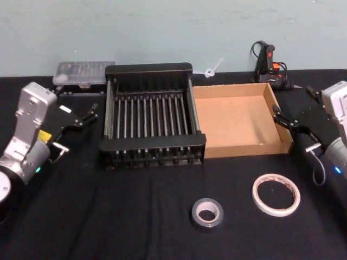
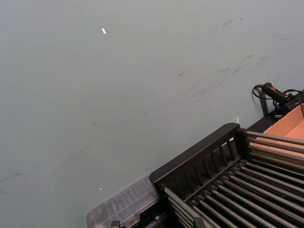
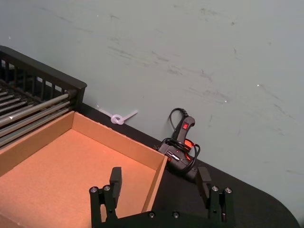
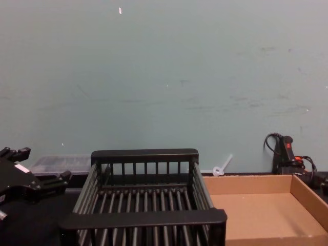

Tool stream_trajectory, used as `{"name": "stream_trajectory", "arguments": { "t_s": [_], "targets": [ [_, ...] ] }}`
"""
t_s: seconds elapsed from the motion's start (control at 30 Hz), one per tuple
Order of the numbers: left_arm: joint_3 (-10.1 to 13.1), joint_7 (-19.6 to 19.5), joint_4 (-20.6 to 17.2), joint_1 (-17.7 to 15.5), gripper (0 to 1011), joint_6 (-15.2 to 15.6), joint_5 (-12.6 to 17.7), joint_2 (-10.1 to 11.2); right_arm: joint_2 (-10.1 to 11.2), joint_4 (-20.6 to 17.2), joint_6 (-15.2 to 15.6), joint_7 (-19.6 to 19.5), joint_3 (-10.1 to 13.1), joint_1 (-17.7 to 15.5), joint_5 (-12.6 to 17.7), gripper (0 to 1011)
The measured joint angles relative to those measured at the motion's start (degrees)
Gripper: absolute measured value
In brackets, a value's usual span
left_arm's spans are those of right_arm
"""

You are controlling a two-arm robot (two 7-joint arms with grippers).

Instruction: Pick up the white tape and place it into the black box , Pick up the silver tape and place it into the brown box.

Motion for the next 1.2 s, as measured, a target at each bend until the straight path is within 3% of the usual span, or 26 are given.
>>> {"name": "stream_trajectory", "arguments": {
  "t_s": [0.27,0.47,0.93,1.2],
  "targets": [
    [0.0,0.0,0.0,0.0,1001,0.0,0.0,0.0,0.17,-1.61,1.58,3.09,2.05,-1.01,2.45,1003],
    [0.0,0.0,0.0,0.0,1001,0.0,0.0,0.0,1.78,-4.36,4.49,7.03,3.87,-2.45,5.41,1003],
    [0.0,0.0,0.0,0.0,1001,0.0,0.0,0.0,10.04,-15.53,12.34,15.26,10.37,-10.48,12.05,1003],
    [0.0,0.0,0.0,0.0,1001,0.0,0.0,0.0,12.43,-18.42,16.13,18.58,12.1,-13.84,13.74,1002]
  ]
}}
